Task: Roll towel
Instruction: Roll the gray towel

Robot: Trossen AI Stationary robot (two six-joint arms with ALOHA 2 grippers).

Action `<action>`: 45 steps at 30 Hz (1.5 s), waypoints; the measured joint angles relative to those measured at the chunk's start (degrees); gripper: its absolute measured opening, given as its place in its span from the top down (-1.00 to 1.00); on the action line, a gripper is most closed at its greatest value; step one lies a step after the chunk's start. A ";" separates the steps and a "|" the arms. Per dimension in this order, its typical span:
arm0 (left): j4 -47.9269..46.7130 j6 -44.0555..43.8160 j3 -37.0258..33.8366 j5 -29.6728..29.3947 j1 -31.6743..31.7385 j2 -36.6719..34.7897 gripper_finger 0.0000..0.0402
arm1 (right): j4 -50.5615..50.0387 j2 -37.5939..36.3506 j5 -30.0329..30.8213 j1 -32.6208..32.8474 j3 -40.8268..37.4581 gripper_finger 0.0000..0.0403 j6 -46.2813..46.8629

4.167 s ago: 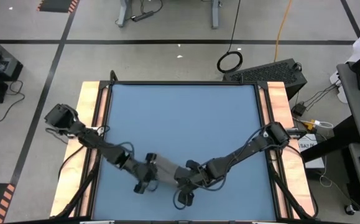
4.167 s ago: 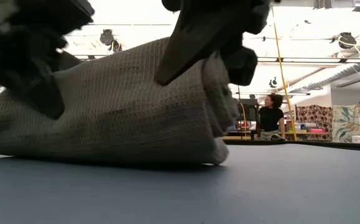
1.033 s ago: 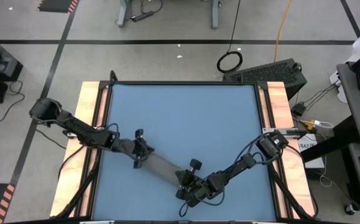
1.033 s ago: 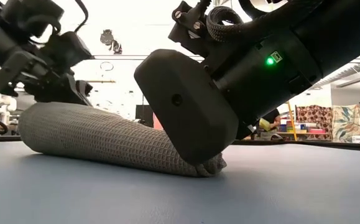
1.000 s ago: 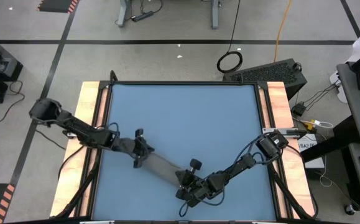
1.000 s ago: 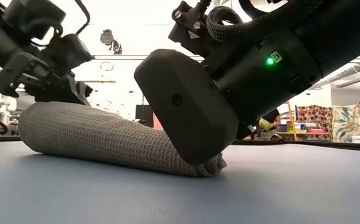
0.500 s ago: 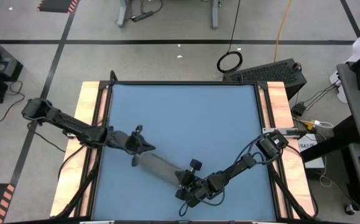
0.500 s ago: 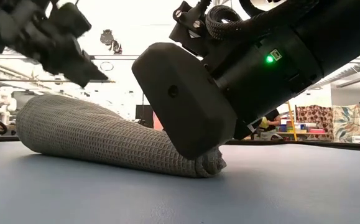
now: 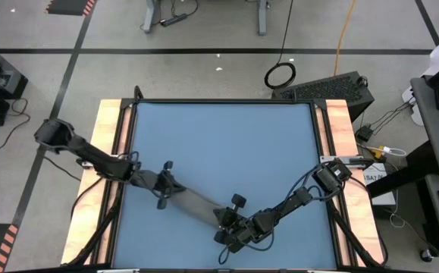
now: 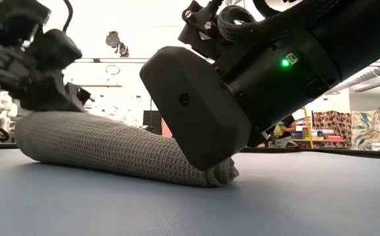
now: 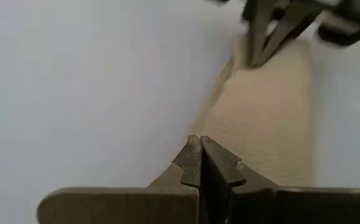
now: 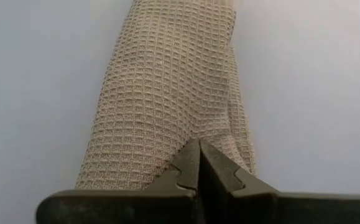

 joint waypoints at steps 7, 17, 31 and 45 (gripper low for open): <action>0.36 -3.38 -0.96 -0.97 1.09 7.24 0.98 | -0.10 -0.03 0.11 0.17 0.00 1.00 0.10; 7.40 -6.17 -0.87 -4.19 0.98 16.65 0.98 | -1.43 -3.74 -1.83 0.39 -0.15 1.00 -4.24; 3.64 -4.38 -0.97 -1.70 -0.60 -2.74 0.98 | -3.42 -2.54 -3.22 -0.57 -0.04 1.00 1.27; 11.51 1.24 -0.88 -0.76 -6.82 -3.56 0.98 | -3.43 -2.54 -3.22 -0.61 -0.04 1.00 1.55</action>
